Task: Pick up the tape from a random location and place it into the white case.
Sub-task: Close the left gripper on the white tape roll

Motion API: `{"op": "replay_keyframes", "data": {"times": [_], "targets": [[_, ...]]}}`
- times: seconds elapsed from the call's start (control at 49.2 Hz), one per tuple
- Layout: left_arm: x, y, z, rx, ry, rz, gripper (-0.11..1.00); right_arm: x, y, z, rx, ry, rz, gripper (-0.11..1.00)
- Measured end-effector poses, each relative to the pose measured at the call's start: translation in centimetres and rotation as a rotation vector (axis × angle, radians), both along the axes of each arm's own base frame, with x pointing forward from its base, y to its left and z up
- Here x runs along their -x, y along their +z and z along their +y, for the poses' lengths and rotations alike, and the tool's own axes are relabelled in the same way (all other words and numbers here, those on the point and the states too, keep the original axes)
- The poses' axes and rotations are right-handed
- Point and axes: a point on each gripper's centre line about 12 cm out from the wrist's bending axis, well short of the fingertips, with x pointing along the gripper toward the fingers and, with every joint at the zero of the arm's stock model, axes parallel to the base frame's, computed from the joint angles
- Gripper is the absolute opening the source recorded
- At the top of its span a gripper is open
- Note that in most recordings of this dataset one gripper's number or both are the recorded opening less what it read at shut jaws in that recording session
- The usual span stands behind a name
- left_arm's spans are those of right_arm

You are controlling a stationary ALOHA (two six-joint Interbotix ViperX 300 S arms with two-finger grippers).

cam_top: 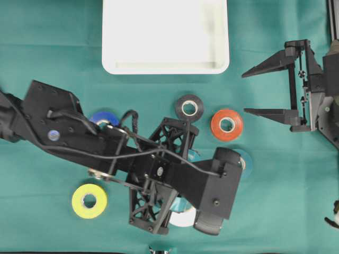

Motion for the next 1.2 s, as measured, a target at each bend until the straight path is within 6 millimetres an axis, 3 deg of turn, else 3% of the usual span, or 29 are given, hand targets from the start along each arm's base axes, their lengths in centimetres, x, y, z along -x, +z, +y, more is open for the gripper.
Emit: {"op": "replay_keyframes", "data": {"times": [0.203,1.199], "targets": [[0.3,1.4,0.1,0.001,0.003,0.002,0.26,0.0,0.0,0.0,0.000,0.000,0.000,0.92],[0.3,1.4,0.1,0.001,0.003,0.003,0.26,0.0,0.0,0.1,-0.001,0.004,0.002,0.92]]}}
